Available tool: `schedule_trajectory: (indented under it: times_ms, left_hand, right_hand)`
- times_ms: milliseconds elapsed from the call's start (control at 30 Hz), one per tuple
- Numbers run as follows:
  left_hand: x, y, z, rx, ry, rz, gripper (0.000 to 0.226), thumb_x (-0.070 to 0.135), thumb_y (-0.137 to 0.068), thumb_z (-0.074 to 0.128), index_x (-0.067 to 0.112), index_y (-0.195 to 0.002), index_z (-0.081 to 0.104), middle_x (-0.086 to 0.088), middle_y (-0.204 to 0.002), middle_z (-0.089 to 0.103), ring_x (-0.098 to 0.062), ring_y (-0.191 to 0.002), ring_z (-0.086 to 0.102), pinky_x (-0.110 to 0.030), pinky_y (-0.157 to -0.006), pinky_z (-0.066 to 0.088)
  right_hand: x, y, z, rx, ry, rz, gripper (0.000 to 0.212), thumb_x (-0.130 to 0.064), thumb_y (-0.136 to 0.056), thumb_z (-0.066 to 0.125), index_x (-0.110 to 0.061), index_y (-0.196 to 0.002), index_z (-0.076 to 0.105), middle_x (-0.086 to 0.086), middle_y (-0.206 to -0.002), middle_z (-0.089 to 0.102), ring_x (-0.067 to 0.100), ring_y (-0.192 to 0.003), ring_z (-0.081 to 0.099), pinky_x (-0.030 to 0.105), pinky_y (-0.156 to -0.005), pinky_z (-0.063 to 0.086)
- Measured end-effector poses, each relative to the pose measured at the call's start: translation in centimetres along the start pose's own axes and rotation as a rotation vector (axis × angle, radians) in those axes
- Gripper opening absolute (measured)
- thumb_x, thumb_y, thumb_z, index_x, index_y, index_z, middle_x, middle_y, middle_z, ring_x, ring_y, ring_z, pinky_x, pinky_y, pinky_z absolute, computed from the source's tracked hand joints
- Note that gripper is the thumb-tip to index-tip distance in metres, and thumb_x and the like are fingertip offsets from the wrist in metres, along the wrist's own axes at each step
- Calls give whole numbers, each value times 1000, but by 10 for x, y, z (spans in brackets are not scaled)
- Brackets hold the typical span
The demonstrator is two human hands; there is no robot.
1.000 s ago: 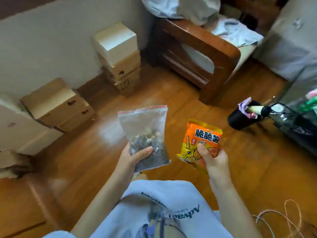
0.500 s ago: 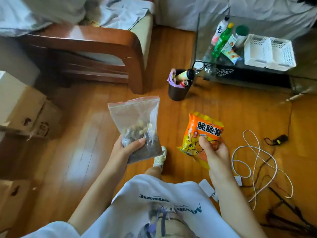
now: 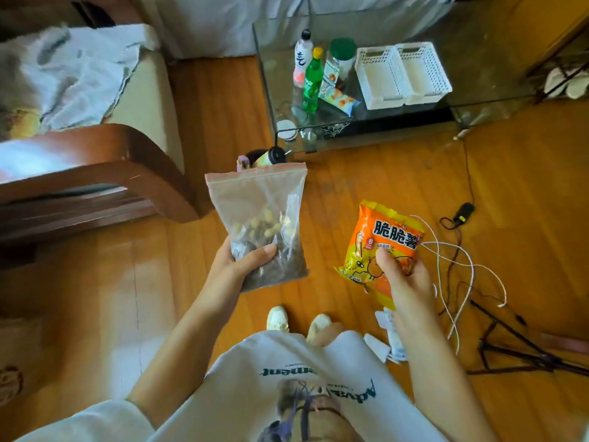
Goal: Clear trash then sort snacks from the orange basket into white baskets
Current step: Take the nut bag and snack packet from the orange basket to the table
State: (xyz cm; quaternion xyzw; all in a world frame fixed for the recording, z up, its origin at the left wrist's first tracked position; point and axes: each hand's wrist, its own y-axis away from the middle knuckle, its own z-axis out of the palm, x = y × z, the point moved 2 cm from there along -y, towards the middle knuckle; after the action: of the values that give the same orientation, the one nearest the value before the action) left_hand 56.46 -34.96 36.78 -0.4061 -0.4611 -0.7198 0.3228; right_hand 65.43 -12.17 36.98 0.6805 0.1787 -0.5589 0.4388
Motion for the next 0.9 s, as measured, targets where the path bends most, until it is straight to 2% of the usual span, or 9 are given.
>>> schedule_trajectory:
  times_ms: [133, 200, 300, 400, 467, 600, 900]
  left_hand:
    - [8, -49, 28, -56, -30, -40, 49, 34, -67, 72, 22, -113, 61, -3, -107, 72, -22, -97, 70, -25, -71, 55]
    - [12, -73, 44, -65, -44, -54, 50, 34, -66, 72, 21, -113, 60, -3, -107, 72, -23, -97, 70, -25, -70, 55]
    - [23, -114, 74, -75, -59, -38, 46, 32, -67, 71, 21, -111, 62, -1, -102, 73, -21, -93, 70, -25, -69, 55]
    - [39, -158, 113, -61, -56, -17, 28, 23, -71, 69, 30, -98, 68, 5, -93, 74, -13, -86, 71, -21, -66, 54]
    - [51, -186, 141, -61, -45, -14, 26, 20, -73, 65, 32, -96, 68, 6, -92, 74, -12, -86, 71, -22, -66, 54]
    - [68, -233, 191, -60, -31, -6, 36, 19, -75, 63, 19, -111, 61, 1, -98, 73, -18, -93, 70, -26, -72, 55]
    - [83, -315, 232, 20, -1, -46, 33, 19, -72, 64, 22, -105, 64, 1, -97, 73, -17, -91, 70, -23, -68, 55]
  right_hand:
    - [-10, -40, -18, 106, -51, -1, 57, -38, -67, 68, -28, -121, 53, -10, -111, 66, 3, -96, 66, 12, -65, 53]
    - [-17, -64, -28, 141, -56, -2, 60, -40, -66, 67, -28, -123, 52, -12, -110, 65, 1, -96, 64, 12, -64, 53]
    - [-29, -110, -42, 140, -68, 12, 47, -37, -68, 68, -31, -113, 57, -18, -101, 69, -3, -88, 67, 12, -62, 52]
    - [-52, -161, -58, 126, -75, 9, 30, -33, -70, 69, -34, -98, 60, -24, -88, 71, -3, -85, 68, 13, -65, 53]
    - [-71, -194, -69, 113, -77, -6, 32, -35, -67, 70, -34, -97, 61, -24, -88, 72, -3, -85, 68, 12, -64, 52]
    - [-106, -254, -92, 98, -70, -58, 35, -35, -67, 71, -32, -100, 61, -21, -93, 72, 0, -89, 68, 13, -66, 52]
    - [-141, -352, -117, 105, -79, -41, 36, -33, -67, 69, -29, -101, 59, -22, -89, 72, -2, -86, 68, 12, -63, 52]
